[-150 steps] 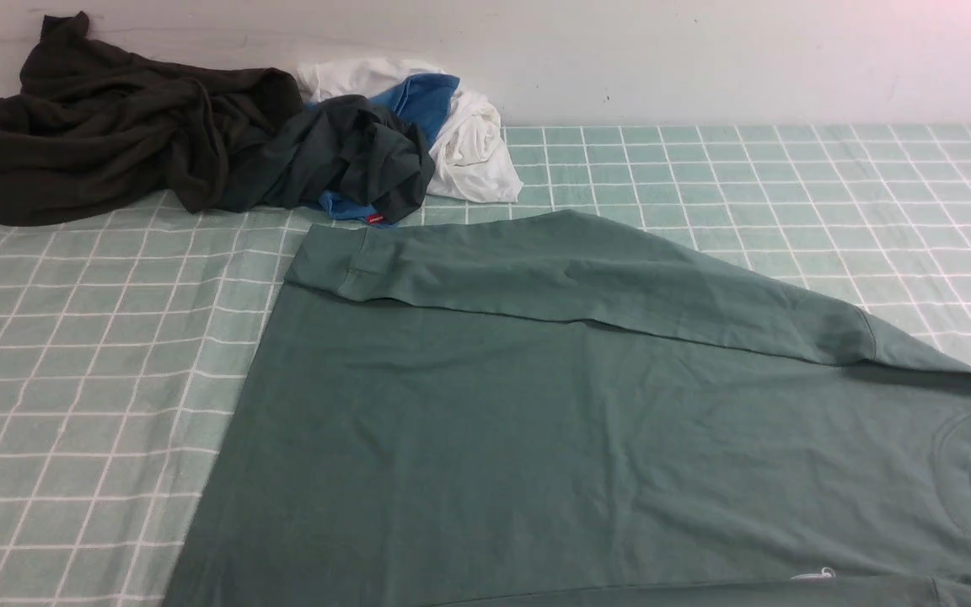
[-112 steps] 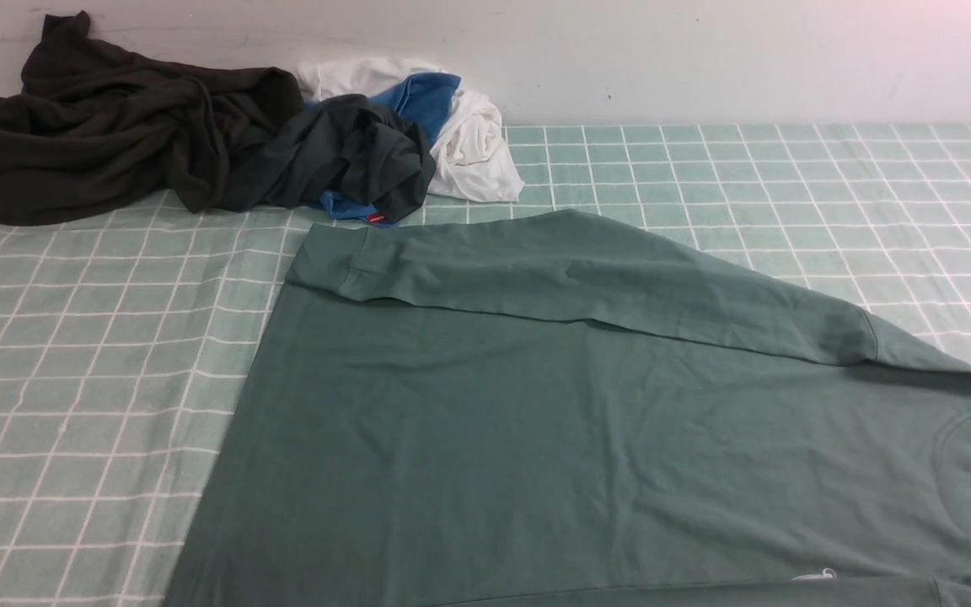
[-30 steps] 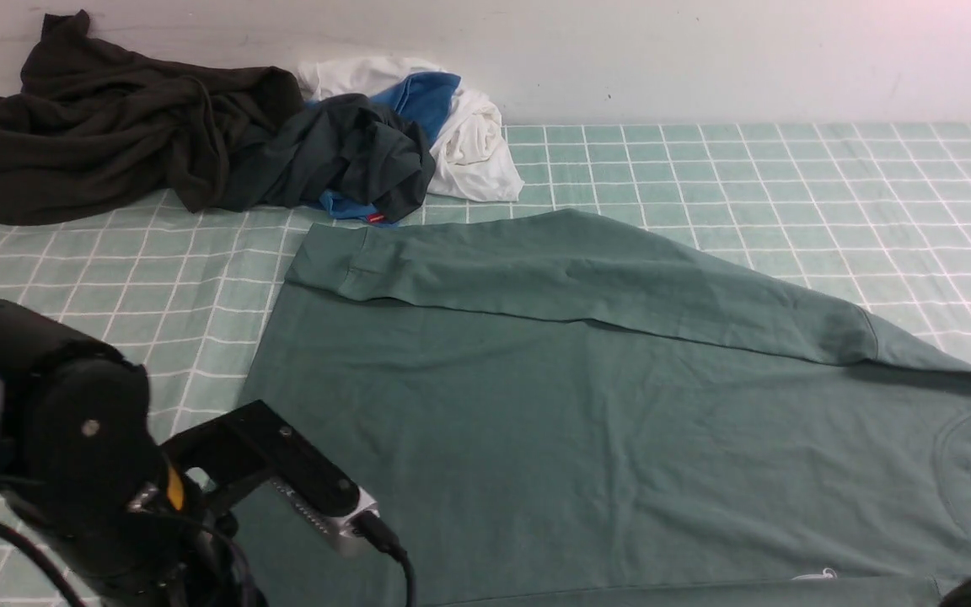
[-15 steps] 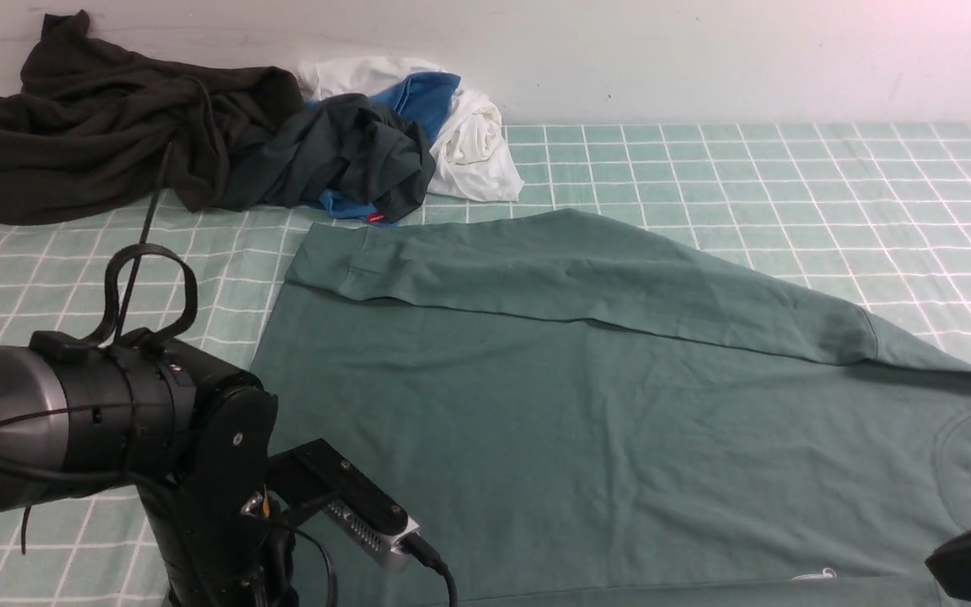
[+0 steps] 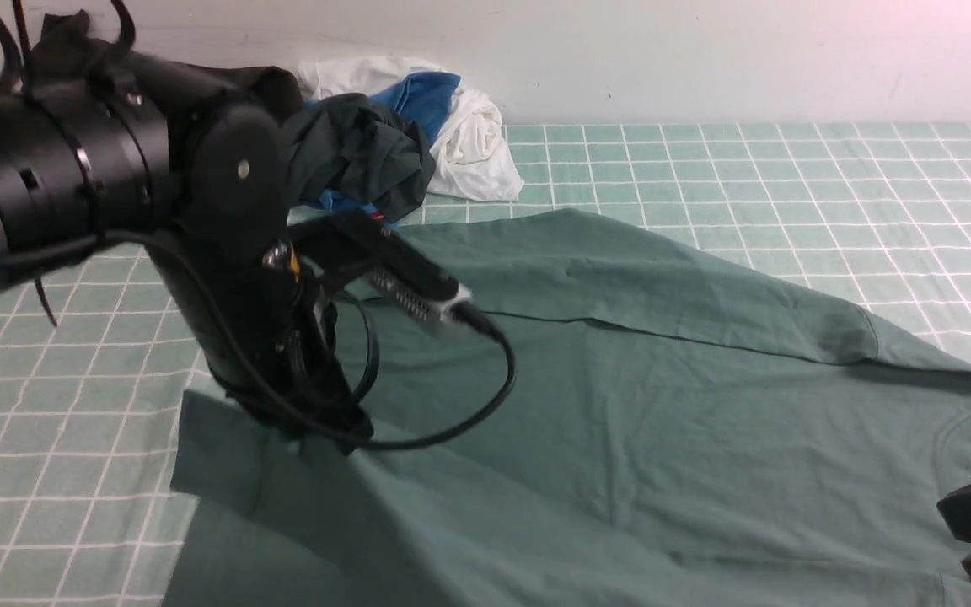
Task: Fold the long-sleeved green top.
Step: Use the left arm to drag and place the cuff at the centered position on the left edge of the fabric
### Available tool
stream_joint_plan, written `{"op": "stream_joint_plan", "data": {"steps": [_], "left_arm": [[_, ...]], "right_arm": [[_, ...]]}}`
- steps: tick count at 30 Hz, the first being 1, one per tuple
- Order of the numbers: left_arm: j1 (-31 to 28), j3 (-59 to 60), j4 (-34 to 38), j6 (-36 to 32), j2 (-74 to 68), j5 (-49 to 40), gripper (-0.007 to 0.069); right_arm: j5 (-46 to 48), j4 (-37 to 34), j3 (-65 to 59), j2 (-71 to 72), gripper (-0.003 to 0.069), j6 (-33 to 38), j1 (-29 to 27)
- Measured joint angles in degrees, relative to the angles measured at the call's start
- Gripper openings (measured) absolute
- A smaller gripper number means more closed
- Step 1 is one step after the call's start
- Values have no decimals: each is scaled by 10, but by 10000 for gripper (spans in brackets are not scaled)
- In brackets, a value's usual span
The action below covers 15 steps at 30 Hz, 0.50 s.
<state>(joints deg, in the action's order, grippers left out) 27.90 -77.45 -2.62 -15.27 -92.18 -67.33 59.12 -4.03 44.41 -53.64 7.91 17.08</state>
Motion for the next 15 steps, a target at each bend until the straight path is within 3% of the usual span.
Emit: {"op": "stream_joint_plan", "data": {"steps": [7, 15], "left_arm": [[-20, -166, 3, -1, -70, -30, 0], [-40, -212, -13, -1, -195, -25, 60]], "right_arm": [[-19, 67, 0, 0, 27, -61, 0], [-22, 79, 0, 0, 64, -79, 0]]}}
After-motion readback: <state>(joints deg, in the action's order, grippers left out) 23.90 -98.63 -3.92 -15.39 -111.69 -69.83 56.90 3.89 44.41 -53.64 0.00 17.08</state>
